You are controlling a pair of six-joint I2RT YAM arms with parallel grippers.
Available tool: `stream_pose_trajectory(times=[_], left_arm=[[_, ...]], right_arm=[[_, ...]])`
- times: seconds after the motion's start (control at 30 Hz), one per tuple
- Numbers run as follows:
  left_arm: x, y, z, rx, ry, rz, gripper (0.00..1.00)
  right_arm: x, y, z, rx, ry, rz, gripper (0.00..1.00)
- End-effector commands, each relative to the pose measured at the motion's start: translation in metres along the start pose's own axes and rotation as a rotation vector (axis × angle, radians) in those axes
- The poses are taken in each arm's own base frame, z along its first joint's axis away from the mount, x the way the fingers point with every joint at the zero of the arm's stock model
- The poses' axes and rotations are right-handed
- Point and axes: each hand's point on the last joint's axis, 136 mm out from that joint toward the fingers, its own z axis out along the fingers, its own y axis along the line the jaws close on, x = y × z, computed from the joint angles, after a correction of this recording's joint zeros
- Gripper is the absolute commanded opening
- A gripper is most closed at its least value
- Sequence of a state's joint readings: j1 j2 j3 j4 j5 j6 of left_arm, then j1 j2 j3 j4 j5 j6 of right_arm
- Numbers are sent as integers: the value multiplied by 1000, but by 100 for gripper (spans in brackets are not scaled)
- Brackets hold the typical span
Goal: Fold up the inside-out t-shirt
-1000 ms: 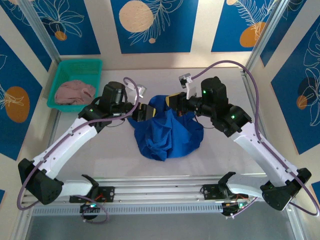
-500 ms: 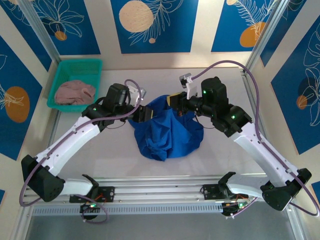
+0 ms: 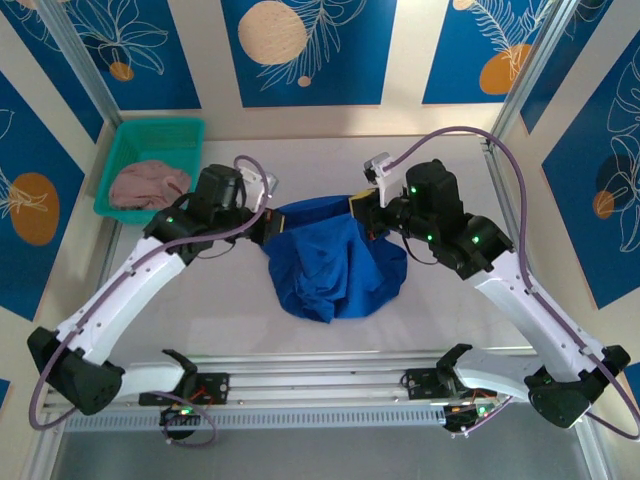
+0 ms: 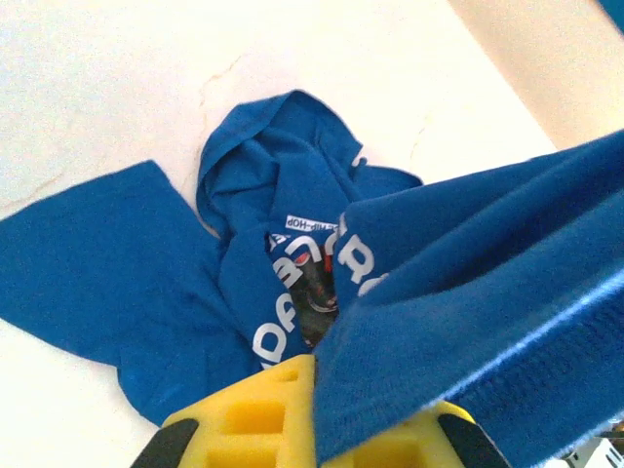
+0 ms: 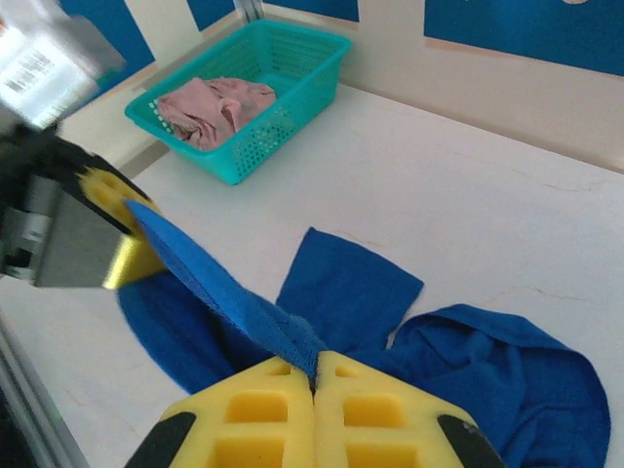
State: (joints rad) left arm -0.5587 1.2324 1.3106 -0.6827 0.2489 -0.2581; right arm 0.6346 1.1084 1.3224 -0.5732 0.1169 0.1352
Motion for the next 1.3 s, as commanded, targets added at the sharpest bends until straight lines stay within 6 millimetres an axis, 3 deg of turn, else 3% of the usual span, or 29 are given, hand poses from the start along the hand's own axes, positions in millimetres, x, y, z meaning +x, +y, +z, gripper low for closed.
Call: stream_pose_trajectory(times=[0.0,0.13,0.3,0.4,0.53,0.63,0.73,1.03,1.27], left_arm=[[-4,-12,-24,61,-14,59,0],[-1,-31,-27,176,-19,61,0],[0,5,-17,-11,-44,-44,1],[5,6,-11,0,-45,-40,6],[19,-7,-2,99,-5,1,20],[27,-17,-2,169,-20,44,35],[27,-26,-12,205,-84,111,46],[29,-52,-33,176,-222,430,66],[40,-64,-6,36,-219,688,80]], right_arm=[[-12,-10,-10,67,-26,-19,0],[-2,-15,0,88,43,0,0],[23,-11,12,46,115,25,0],[31,-8,11,34,140,32,0],[33,-6,5,13,144,48,0],[36,-5,3,-9,154,65,0],[36,-7,-1,-15,160,73,0],[27,-2,-3,-59,172,105,0],[17,4,-1,-89,186,132,0]])
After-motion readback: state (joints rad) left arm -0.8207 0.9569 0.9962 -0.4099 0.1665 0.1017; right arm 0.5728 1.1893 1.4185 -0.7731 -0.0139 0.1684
